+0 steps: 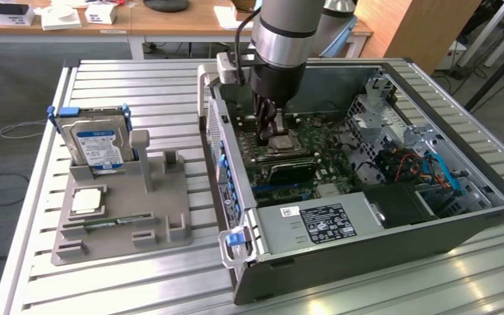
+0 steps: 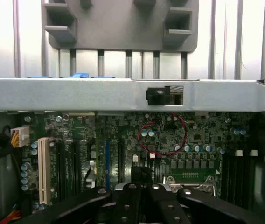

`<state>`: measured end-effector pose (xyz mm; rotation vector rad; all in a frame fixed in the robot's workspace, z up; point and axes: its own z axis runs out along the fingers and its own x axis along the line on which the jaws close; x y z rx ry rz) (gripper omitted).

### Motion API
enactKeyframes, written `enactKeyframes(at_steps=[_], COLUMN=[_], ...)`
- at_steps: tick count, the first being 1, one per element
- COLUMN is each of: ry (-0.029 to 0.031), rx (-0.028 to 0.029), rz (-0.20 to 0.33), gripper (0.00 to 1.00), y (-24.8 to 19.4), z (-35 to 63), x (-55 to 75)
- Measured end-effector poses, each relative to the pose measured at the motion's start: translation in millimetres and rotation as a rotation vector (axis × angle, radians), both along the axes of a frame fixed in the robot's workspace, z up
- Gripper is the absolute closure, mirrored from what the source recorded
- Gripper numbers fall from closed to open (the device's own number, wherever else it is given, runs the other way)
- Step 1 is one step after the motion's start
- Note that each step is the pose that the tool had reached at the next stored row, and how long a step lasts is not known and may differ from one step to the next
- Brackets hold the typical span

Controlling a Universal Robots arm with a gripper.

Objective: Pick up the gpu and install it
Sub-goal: 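Press down on the gpu until it lock into place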

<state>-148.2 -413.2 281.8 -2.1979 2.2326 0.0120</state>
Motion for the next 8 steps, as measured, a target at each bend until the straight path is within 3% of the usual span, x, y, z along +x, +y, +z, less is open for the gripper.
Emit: enactKeyframes(at_steps=[8], ry=[0.0], rx=[-0.0001], rz=[0.0], gripper=[0.89], y=[0.0], z=[0.0], x=[0.0])
